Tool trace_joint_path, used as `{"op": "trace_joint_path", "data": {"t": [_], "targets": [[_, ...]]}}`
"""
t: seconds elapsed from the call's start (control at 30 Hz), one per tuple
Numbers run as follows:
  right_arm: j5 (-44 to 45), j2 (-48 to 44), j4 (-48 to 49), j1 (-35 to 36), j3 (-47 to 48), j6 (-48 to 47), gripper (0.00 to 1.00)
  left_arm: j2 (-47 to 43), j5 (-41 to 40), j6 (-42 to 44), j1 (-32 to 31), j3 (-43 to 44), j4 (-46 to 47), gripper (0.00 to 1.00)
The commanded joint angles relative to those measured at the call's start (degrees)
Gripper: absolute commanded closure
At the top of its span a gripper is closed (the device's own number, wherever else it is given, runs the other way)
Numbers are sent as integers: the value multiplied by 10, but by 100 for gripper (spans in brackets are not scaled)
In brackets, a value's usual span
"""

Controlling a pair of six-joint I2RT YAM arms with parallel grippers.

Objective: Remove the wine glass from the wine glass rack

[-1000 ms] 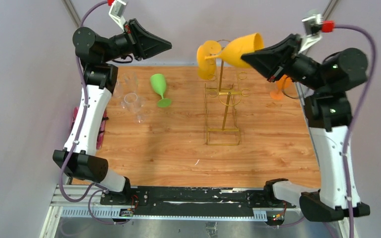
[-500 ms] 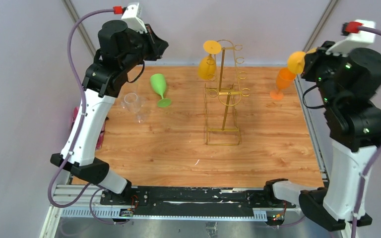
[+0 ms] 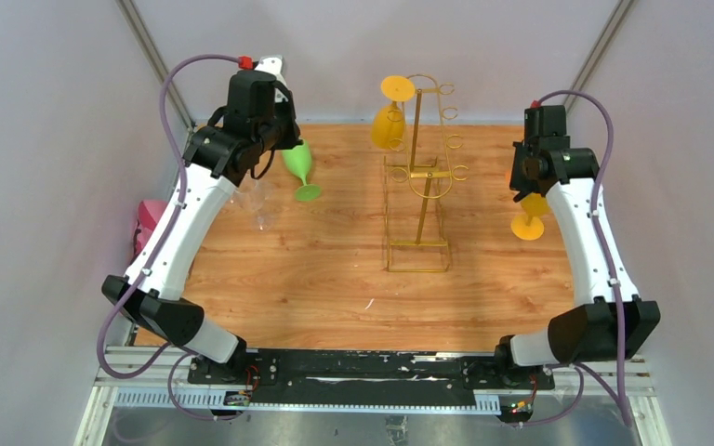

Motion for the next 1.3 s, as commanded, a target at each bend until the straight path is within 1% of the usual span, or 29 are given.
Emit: {"op": "trace_joint_path", "data": {"t": [0.0, 0.03, 0.13, 0.37, 0.53, 0.67, 0.83, 1.0, 1.27], "targets": [[-48, 6, 52, -38, -26, 13, 100, -28, -13, 14, 0, -29, 21, 100], [-63, 14, 62, -59, -36, 12, 100, -29, -8, 15, 0, -35, 27, 100], [-84, 36, 94, -86, -62, 10, 100, -26, 1, 18, 0, -38, 32, 100], [-133, 93, 136, -114, -67, 6, 100, -29, -1, 21, 0, -39, 32, 100], [-102, 139, 155, -121, -49, 3, 100, -31, -7, 24, 0, -39, 34, 100], [-104, 170, 168, -131, -39, 2, 100, -29, -7, 27, 0, -41, 37, 100], [-92, 187, 193, -137, -27, -5, 100, -25, 4, 29, 0, -42, 46, 100], [-113, 203, 208, -145, -22, -6, 100, -23, 9, 28, 0, -47, 57, 100], [-136, 199, 218, -145, -60, -11, 100, -18, 12, 30, 0, -53, 64, 100]]}}
